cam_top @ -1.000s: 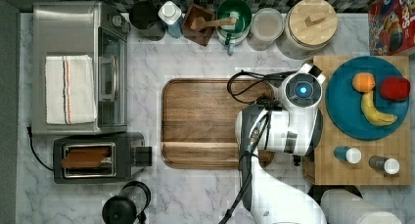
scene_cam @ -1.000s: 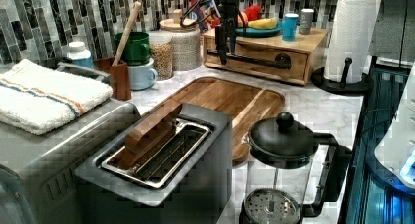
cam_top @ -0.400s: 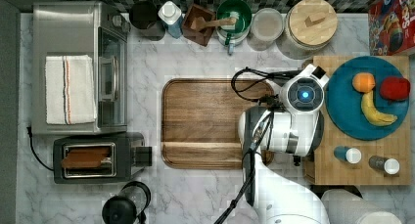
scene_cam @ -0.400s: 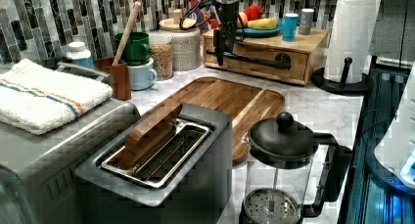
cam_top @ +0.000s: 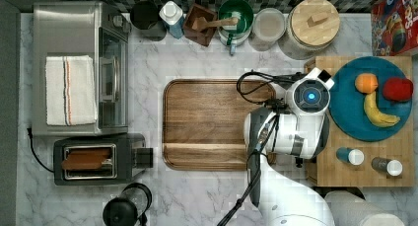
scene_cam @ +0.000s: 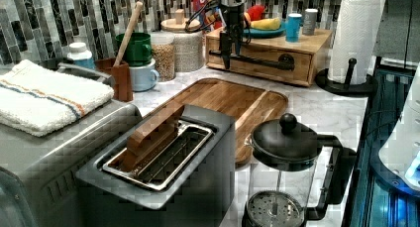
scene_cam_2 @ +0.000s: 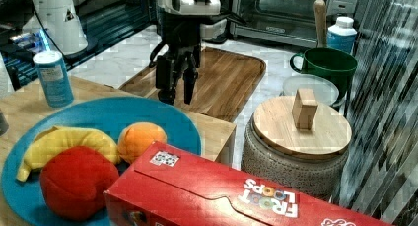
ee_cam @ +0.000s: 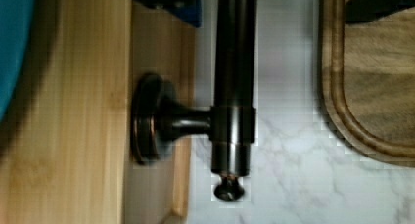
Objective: Open the drawer.
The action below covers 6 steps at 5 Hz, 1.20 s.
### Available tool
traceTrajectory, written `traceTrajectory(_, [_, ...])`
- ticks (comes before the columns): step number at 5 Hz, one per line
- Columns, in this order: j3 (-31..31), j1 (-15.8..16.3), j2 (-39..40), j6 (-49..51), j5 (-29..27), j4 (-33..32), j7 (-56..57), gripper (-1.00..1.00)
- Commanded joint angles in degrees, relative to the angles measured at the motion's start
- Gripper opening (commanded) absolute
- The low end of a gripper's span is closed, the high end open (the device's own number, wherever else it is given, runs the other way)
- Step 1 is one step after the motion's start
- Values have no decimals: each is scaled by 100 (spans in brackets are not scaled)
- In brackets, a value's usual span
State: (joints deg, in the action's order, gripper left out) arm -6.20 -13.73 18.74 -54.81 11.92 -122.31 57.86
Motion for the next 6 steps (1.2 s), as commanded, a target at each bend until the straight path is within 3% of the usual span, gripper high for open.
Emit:
traceTrajectory(1, [295, 326, -13, 649, -216, 222, -847, 100])
traceTrajectory(2, [542, 295, 0, 959, -545, 314, -669, 100])
traceTrajectory(3, [592, 464, -155, 997, -591, 154, -641, 100])
traceTrajectory(5, [613, 883, -284, 349, 359, -284, -910, 100])
traceTrajectory(6, [886, 803, -182, 890, 9, 41, -613, 100])
